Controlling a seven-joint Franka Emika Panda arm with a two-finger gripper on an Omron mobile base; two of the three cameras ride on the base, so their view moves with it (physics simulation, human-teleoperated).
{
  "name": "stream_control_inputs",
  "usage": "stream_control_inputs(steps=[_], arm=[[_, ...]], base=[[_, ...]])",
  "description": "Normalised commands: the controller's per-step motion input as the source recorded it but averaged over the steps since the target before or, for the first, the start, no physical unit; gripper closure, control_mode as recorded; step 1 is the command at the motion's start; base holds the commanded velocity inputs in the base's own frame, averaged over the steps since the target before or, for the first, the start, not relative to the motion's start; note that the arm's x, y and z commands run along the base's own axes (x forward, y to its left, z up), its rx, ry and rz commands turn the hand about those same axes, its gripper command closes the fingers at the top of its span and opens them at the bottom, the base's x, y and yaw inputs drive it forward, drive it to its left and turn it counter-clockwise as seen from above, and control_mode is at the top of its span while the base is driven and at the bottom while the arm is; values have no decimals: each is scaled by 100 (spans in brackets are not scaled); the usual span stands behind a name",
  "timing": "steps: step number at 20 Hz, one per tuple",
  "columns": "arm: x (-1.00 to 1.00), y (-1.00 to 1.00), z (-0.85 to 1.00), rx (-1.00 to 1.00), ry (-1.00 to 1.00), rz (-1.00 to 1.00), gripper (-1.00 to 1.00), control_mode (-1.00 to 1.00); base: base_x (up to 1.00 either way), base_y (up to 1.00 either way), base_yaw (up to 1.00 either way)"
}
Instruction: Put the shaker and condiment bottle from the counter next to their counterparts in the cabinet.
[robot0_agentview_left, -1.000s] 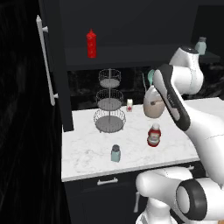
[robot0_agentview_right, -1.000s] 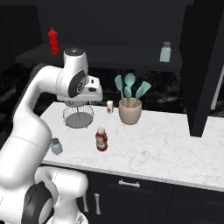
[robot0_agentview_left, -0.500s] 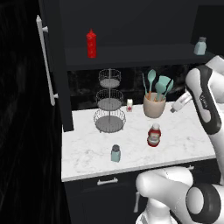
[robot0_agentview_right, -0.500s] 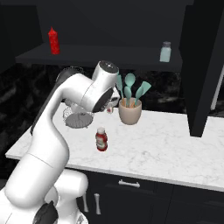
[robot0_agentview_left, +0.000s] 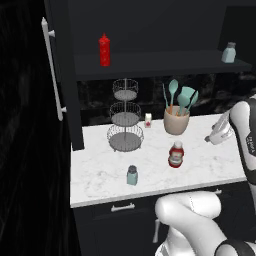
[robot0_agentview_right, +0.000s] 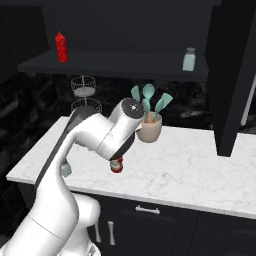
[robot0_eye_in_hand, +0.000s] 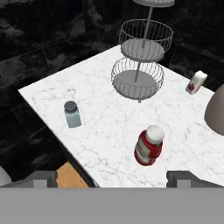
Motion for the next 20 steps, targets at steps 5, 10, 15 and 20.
stream_control_inputs(steps=[5, 10, 15, 20], arm=[[-13, -14, -49, 9, -7, 1, -100, -100], [-9, -2, -21, 1, -5, 0, -100, -100], [-3, 0, -20, 3, -16, 0, -100, -100], [0, -5, -31, 6, -12, 4, -100, -100]], base=[[0, 0, 0], [0, 0, 0], [0, 0, 0], [0, 0, 0]])
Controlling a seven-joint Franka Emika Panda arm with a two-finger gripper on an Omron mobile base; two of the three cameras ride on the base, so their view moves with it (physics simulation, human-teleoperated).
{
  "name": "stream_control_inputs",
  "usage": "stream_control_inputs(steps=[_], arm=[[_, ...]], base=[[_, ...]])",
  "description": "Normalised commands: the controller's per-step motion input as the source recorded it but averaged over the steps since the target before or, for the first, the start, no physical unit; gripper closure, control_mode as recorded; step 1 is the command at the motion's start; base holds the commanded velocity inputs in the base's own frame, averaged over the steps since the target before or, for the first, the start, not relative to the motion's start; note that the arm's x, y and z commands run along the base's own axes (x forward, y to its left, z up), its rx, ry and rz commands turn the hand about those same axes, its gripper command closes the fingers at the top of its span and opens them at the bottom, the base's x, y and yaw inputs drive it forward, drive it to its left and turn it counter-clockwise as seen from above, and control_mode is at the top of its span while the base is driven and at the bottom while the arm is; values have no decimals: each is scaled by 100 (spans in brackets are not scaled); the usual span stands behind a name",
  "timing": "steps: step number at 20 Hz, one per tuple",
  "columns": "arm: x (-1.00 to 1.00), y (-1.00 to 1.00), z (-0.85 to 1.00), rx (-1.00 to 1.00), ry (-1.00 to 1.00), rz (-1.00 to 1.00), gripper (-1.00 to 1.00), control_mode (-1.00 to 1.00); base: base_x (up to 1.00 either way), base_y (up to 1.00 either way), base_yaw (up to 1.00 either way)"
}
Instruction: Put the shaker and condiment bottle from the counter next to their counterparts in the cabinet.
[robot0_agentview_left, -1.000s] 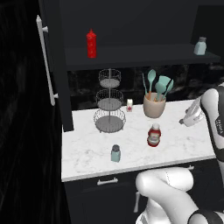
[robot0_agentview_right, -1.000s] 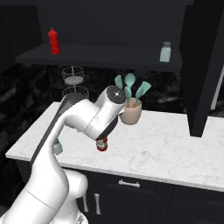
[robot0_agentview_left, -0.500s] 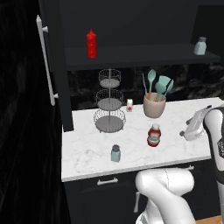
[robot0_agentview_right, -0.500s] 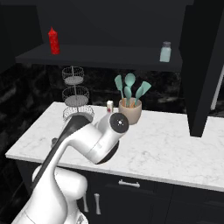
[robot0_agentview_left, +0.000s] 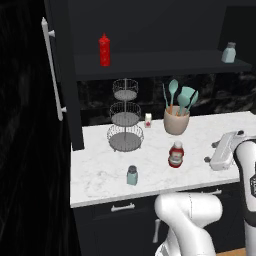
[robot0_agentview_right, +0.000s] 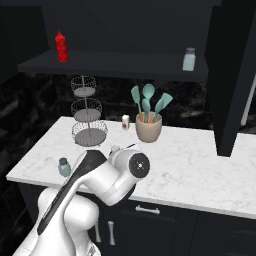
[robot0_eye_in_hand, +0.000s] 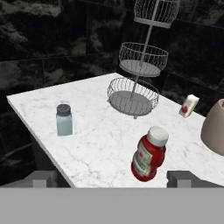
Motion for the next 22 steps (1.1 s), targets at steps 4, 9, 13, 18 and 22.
stream_control_inputs(steps=[4, 9, 13, 18, 22], arm=[[0, 0, -24, 5, -4, 4, -100, -100], [10, 0, -7, 7, 0, 0, -100, -100], [23, 0, -16, 7, 0, 0, -100, -100], [33, 0, -17, 6, 0, 0, -100, -100], [35, 0, -19, 4, 0, 0, -100, -100]], base=[[0, 0, 0], [0, 0, 0], [0, 0, 0], [0, 0, 0], [0, 0, 0]])
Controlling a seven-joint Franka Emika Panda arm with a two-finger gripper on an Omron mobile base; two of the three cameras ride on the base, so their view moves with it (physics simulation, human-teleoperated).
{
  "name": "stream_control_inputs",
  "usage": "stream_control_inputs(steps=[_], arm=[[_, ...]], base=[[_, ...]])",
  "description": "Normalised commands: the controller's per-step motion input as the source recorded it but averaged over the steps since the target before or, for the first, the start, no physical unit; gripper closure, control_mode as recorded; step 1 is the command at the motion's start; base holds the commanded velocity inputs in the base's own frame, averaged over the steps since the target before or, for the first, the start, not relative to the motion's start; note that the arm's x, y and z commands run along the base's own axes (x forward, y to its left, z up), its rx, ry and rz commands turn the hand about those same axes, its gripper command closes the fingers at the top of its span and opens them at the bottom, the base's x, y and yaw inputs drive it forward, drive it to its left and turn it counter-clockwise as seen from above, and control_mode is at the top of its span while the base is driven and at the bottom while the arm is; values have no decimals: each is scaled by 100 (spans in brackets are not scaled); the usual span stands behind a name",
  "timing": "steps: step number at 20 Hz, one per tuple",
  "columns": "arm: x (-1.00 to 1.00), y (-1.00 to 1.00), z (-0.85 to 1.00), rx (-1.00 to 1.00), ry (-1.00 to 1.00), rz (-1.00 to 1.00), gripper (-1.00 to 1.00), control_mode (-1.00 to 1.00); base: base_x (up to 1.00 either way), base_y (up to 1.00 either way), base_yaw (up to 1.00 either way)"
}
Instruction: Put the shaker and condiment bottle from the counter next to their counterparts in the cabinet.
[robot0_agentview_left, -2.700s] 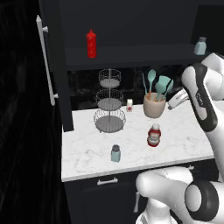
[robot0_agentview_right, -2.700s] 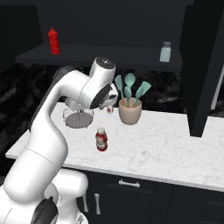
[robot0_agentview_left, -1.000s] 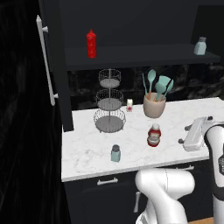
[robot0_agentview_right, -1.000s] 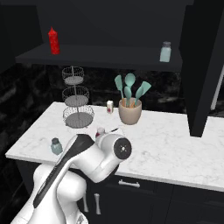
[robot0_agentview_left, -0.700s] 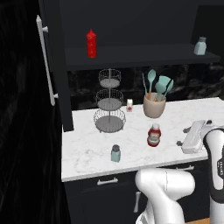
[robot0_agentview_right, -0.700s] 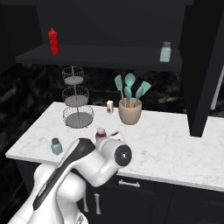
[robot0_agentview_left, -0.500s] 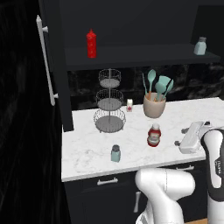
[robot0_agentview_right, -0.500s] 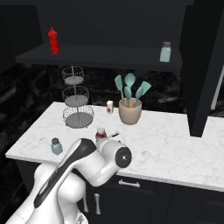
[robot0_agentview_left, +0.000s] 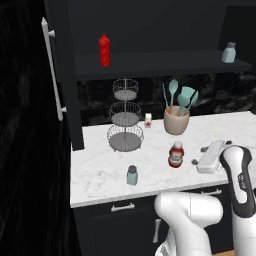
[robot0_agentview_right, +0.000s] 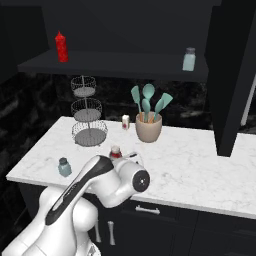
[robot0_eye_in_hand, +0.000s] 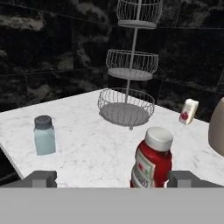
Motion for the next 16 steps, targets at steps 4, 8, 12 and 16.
stream_control_inputs(steps=[4, 8, 12, 16], arm=[[33, 0, -19, 4, 0, 0, -100, -100], [27, 0, -16, 5, 0, 1, -100, -100], [25, -1, -14, 7, 0, 2, -100, -100], [27, -9, -15, 9, 0, 4, -100, -100]], base=[[0, 0, 0], [0, 0, 0], [0, 0, 0], [0, 0, 0]])
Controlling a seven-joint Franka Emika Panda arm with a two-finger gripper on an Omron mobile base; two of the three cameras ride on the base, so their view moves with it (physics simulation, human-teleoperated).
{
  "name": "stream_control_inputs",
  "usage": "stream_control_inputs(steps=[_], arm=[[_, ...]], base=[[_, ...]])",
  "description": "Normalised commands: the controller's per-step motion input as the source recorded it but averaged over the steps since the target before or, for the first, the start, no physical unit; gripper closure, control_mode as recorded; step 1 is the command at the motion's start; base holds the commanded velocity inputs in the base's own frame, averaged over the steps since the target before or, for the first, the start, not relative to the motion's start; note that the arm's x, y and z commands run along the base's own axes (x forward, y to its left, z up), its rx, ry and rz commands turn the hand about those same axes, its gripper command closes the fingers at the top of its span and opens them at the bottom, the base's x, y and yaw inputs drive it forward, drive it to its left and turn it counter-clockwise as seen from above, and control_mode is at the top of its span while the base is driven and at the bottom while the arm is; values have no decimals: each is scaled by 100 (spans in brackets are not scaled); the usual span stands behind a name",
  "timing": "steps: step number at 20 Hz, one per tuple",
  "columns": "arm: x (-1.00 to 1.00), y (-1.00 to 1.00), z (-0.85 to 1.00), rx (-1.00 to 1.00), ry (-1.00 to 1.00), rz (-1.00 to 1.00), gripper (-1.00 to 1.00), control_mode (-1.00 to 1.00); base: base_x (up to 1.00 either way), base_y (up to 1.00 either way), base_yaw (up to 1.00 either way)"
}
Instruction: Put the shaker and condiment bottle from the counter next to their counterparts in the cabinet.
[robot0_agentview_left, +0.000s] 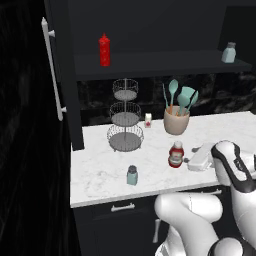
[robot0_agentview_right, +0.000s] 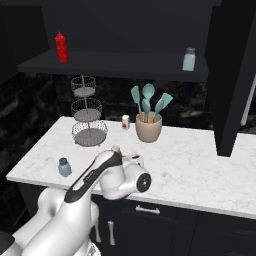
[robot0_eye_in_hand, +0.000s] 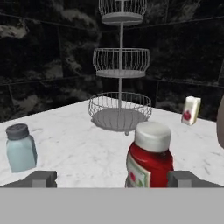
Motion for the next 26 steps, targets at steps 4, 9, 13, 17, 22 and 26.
stream_control_inputs(steps=[4, 9, 13, 17, 22, 26], arm=[[29, -11, -20, 8, 0, 5, -100, -100], [29, -14, -20, 9, 0, 7, -100, -100], [25, -25, -17, 11, 0, 9, -100, -100], [17, -17, -17, 9, 0, 8, -100, -100], [10, -2, -3, 9, -1, 3, -100, -100], [9, 0, 0, 6, 0, 0, -100, -100]], base=[[0, 0, 0], [0, 0, 0], [0, 0, 0], [0, 0, 0], [0, 0, 0], [0, 0, 0]])
